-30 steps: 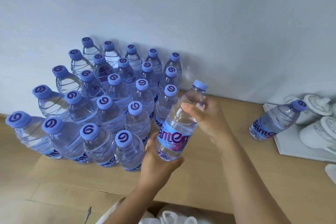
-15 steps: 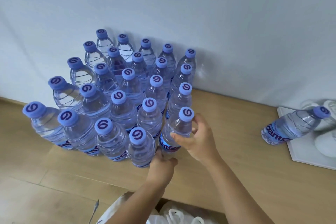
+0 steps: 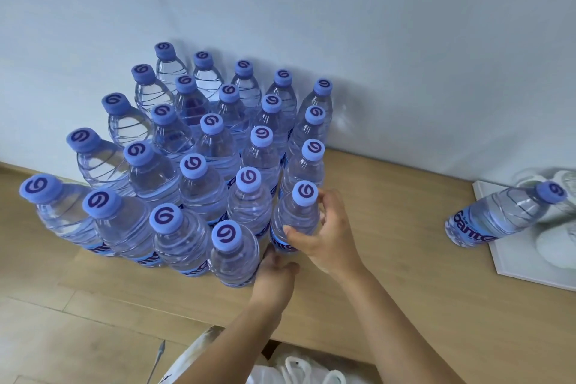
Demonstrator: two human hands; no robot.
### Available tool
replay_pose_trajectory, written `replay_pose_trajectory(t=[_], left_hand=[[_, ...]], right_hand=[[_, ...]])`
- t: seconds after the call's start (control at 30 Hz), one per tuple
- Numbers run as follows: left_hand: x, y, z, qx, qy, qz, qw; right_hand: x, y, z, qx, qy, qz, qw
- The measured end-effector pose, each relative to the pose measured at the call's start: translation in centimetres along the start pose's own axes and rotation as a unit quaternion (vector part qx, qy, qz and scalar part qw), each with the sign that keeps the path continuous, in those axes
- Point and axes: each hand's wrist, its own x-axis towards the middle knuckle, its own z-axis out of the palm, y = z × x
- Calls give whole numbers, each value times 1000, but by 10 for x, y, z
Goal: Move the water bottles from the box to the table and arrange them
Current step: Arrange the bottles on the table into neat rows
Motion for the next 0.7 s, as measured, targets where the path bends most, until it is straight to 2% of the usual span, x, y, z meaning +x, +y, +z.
replay_pose_trajectory(t=[0.27, 0.37, 0.43, 0.53, 0.7], left_hand=[[-4, -10, 10, -18, 16, -34, 999], [-3, -9, 9, -23, 10, -23, 999], [-3, -7, 9, -18, 19, -25, 999], [-5, -7, 9, -32, 34, -24, 999], [-10, -6, 11, -70, 42, -27, 996]], right_hand=[[3, -4, -19, -28, -82, 5, 996], [-5, -11, -18, -170, -51, -36, 984], [-6, -15, -16, -219, -7, -41, 975], [-4, -17, -16, -183, 3, -40, 982], [7, -12, -28, -82, -92, -2, 992]])
